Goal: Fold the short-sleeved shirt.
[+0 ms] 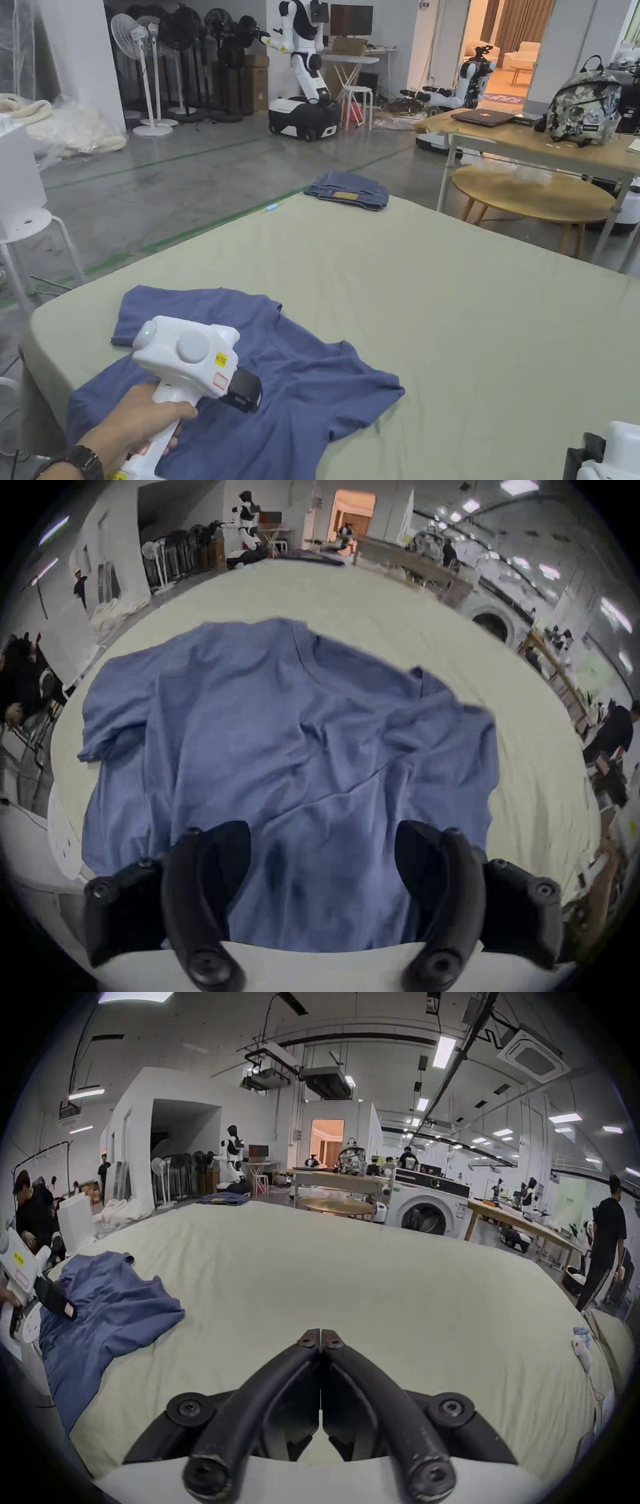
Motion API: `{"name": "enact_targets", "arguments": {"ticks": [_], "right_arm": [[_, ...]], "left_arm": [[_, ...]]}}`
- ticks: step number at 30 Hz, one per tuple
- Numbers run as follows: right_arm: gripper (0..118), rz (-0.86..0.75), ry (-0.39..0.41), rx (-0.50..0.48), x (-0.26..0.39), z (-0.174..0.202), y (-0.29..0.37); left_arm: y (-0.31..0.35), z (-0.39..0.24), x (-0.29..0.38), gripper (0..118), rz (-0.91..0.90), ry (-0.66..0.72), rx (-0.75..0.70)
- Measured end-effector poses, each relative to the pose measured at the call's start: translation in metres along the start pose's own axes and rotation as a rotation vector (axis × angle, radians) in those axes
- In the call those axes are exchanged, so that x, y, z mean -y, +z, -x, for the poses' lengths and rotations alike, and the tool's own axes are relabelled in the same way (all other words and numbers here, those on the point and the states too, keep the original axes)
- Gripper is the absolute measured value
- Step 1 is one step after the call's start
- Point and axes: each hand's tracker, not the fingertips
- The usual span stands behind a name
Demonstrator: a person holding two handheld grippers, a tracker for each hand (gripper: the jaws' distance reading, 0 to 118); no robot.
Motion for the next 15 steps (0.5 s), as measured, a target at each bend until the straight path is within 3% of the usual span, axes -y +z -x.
{"name": "enact_targets", "arguments": {"ticks": [3, 5, 6, 7, 8, 10, 15], "right_arm": [[0, 0.012, -0.001, 0.010, 0.004, 0.002, 0.009], [0, 0.016, -0.002, 0.012, 0.004, 0.001, 0.010], [0, 0.017, -0.002, 0.014, 0.004, 0.001, 0.011], [0, 0.018, -0.002, 0.015, 0.005, 0.000, 0.011], [0, 0.019, -0.002, 0.017, 0.006, -0.001, 0.011], [0, 0.022, -0.002, 0.022, 0.008, -0.003, 0.009], [0, 0.030, -0.015, 0.028, 0.008, -0.008, 0.010]], "left_arm": [[-0.023, -0.008, 0.010, 87, 0.087, -0.091, -0.061], [-0.024, -0.022, 0.015, 84, 0.025, -0.204, -0.130], [-0.016, -0.030, 0.018, 81, 0.028, -0.181, -0.130], [-0.014, -0.032, 0.017, 73, 0.027, -0.168, -0.119], [-0.010, -0.034, 0.017, 57, -0.004, -0.171, -0.106], [-0.002, -0.041, 0.015, 0, -0.033, -0.197, -0.126], [-0.005, -0.034, 0.018, 0, -0.054, -0.181, -0.117]]}}
